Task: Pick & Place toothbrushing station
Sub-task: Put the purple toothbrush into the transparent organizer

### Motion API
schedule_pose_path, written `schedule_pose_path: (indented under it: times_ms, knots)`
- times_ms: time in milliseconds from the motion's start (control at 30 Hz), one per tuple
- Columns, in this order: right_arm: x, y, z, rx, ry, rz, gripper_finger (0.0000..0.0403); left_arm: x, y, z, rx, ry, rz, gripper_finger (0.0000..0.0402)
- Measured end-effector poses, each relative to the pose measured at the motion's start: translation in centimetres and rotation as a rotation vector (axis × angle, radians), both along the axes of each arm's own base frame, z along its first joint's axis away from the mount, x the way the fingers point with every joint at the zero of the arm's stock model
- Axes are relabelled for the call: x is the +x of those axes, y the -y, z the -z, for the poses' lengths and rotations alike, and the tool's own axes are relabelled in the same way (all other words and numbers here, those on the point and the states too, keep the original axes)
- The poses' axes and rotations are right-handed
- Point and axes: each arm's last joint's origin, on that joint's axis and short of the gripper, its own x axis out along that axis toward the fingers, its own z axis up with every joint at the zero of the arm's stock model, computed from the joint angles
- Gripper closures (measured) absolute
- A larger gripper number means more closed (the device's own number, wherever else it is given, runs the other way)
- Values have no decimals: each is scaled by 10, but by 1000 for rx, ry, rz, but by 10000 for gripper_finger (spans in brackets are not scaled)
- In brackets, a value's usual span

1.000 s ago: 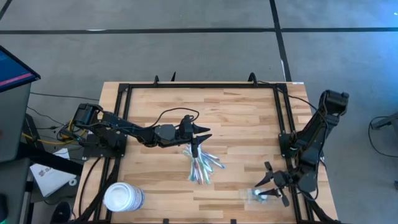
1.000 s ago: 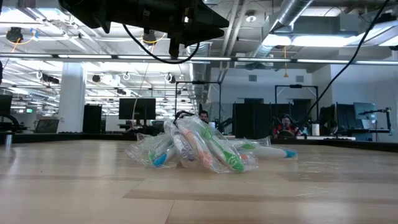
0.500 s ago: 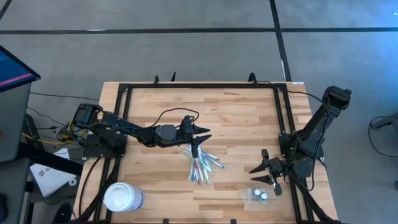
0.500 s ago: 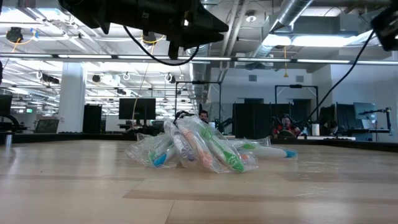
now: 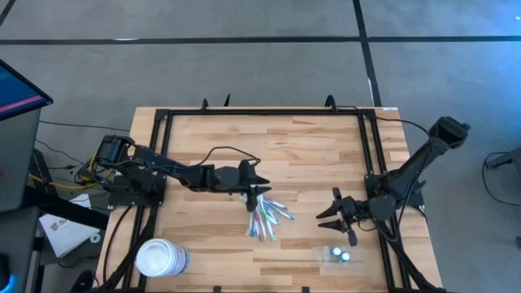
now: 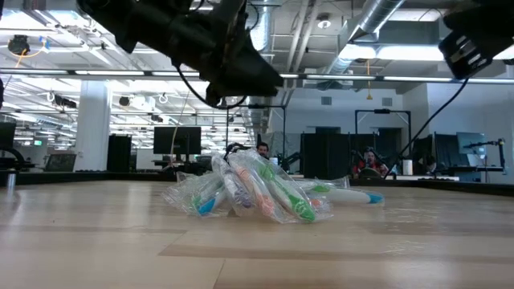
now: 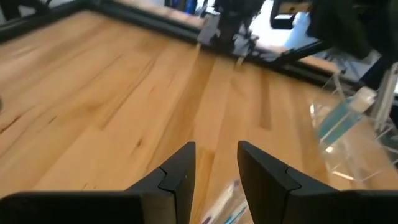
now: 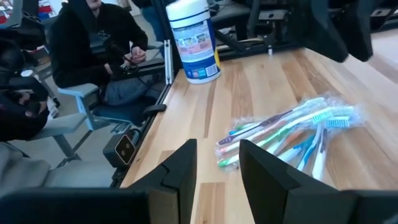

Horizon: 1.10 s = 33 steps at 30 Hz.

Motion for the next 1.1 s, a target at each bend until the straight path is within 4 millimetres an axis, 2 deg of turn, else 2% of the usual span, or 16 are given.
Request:
schedule_pose_path:
  times_ms: [333,433,600,767,933,1100]
  knots:
    - [12,13,1,-1,-21,-23,292,-9,-17,11,-72,-186,62,289]
    - [14,16,1,5,-32,-35,292,-19,-20,7,-85,-187,72,289]
    - [19,21,-1,-2,-53,-33,292,-49,-23,4,-108,-167,54,289]
    - [25,24,-10,-48,-36,-29,292,-72,-26,14,-166,-174,-5,289]
    - [31,29,-18,-55,-21,-12,292,-77,-25,26,-218,-169,-31,289]
    - [35,32,-21,-61,-40,-4,292,-72,-25,33,-259,-174,-53,289]
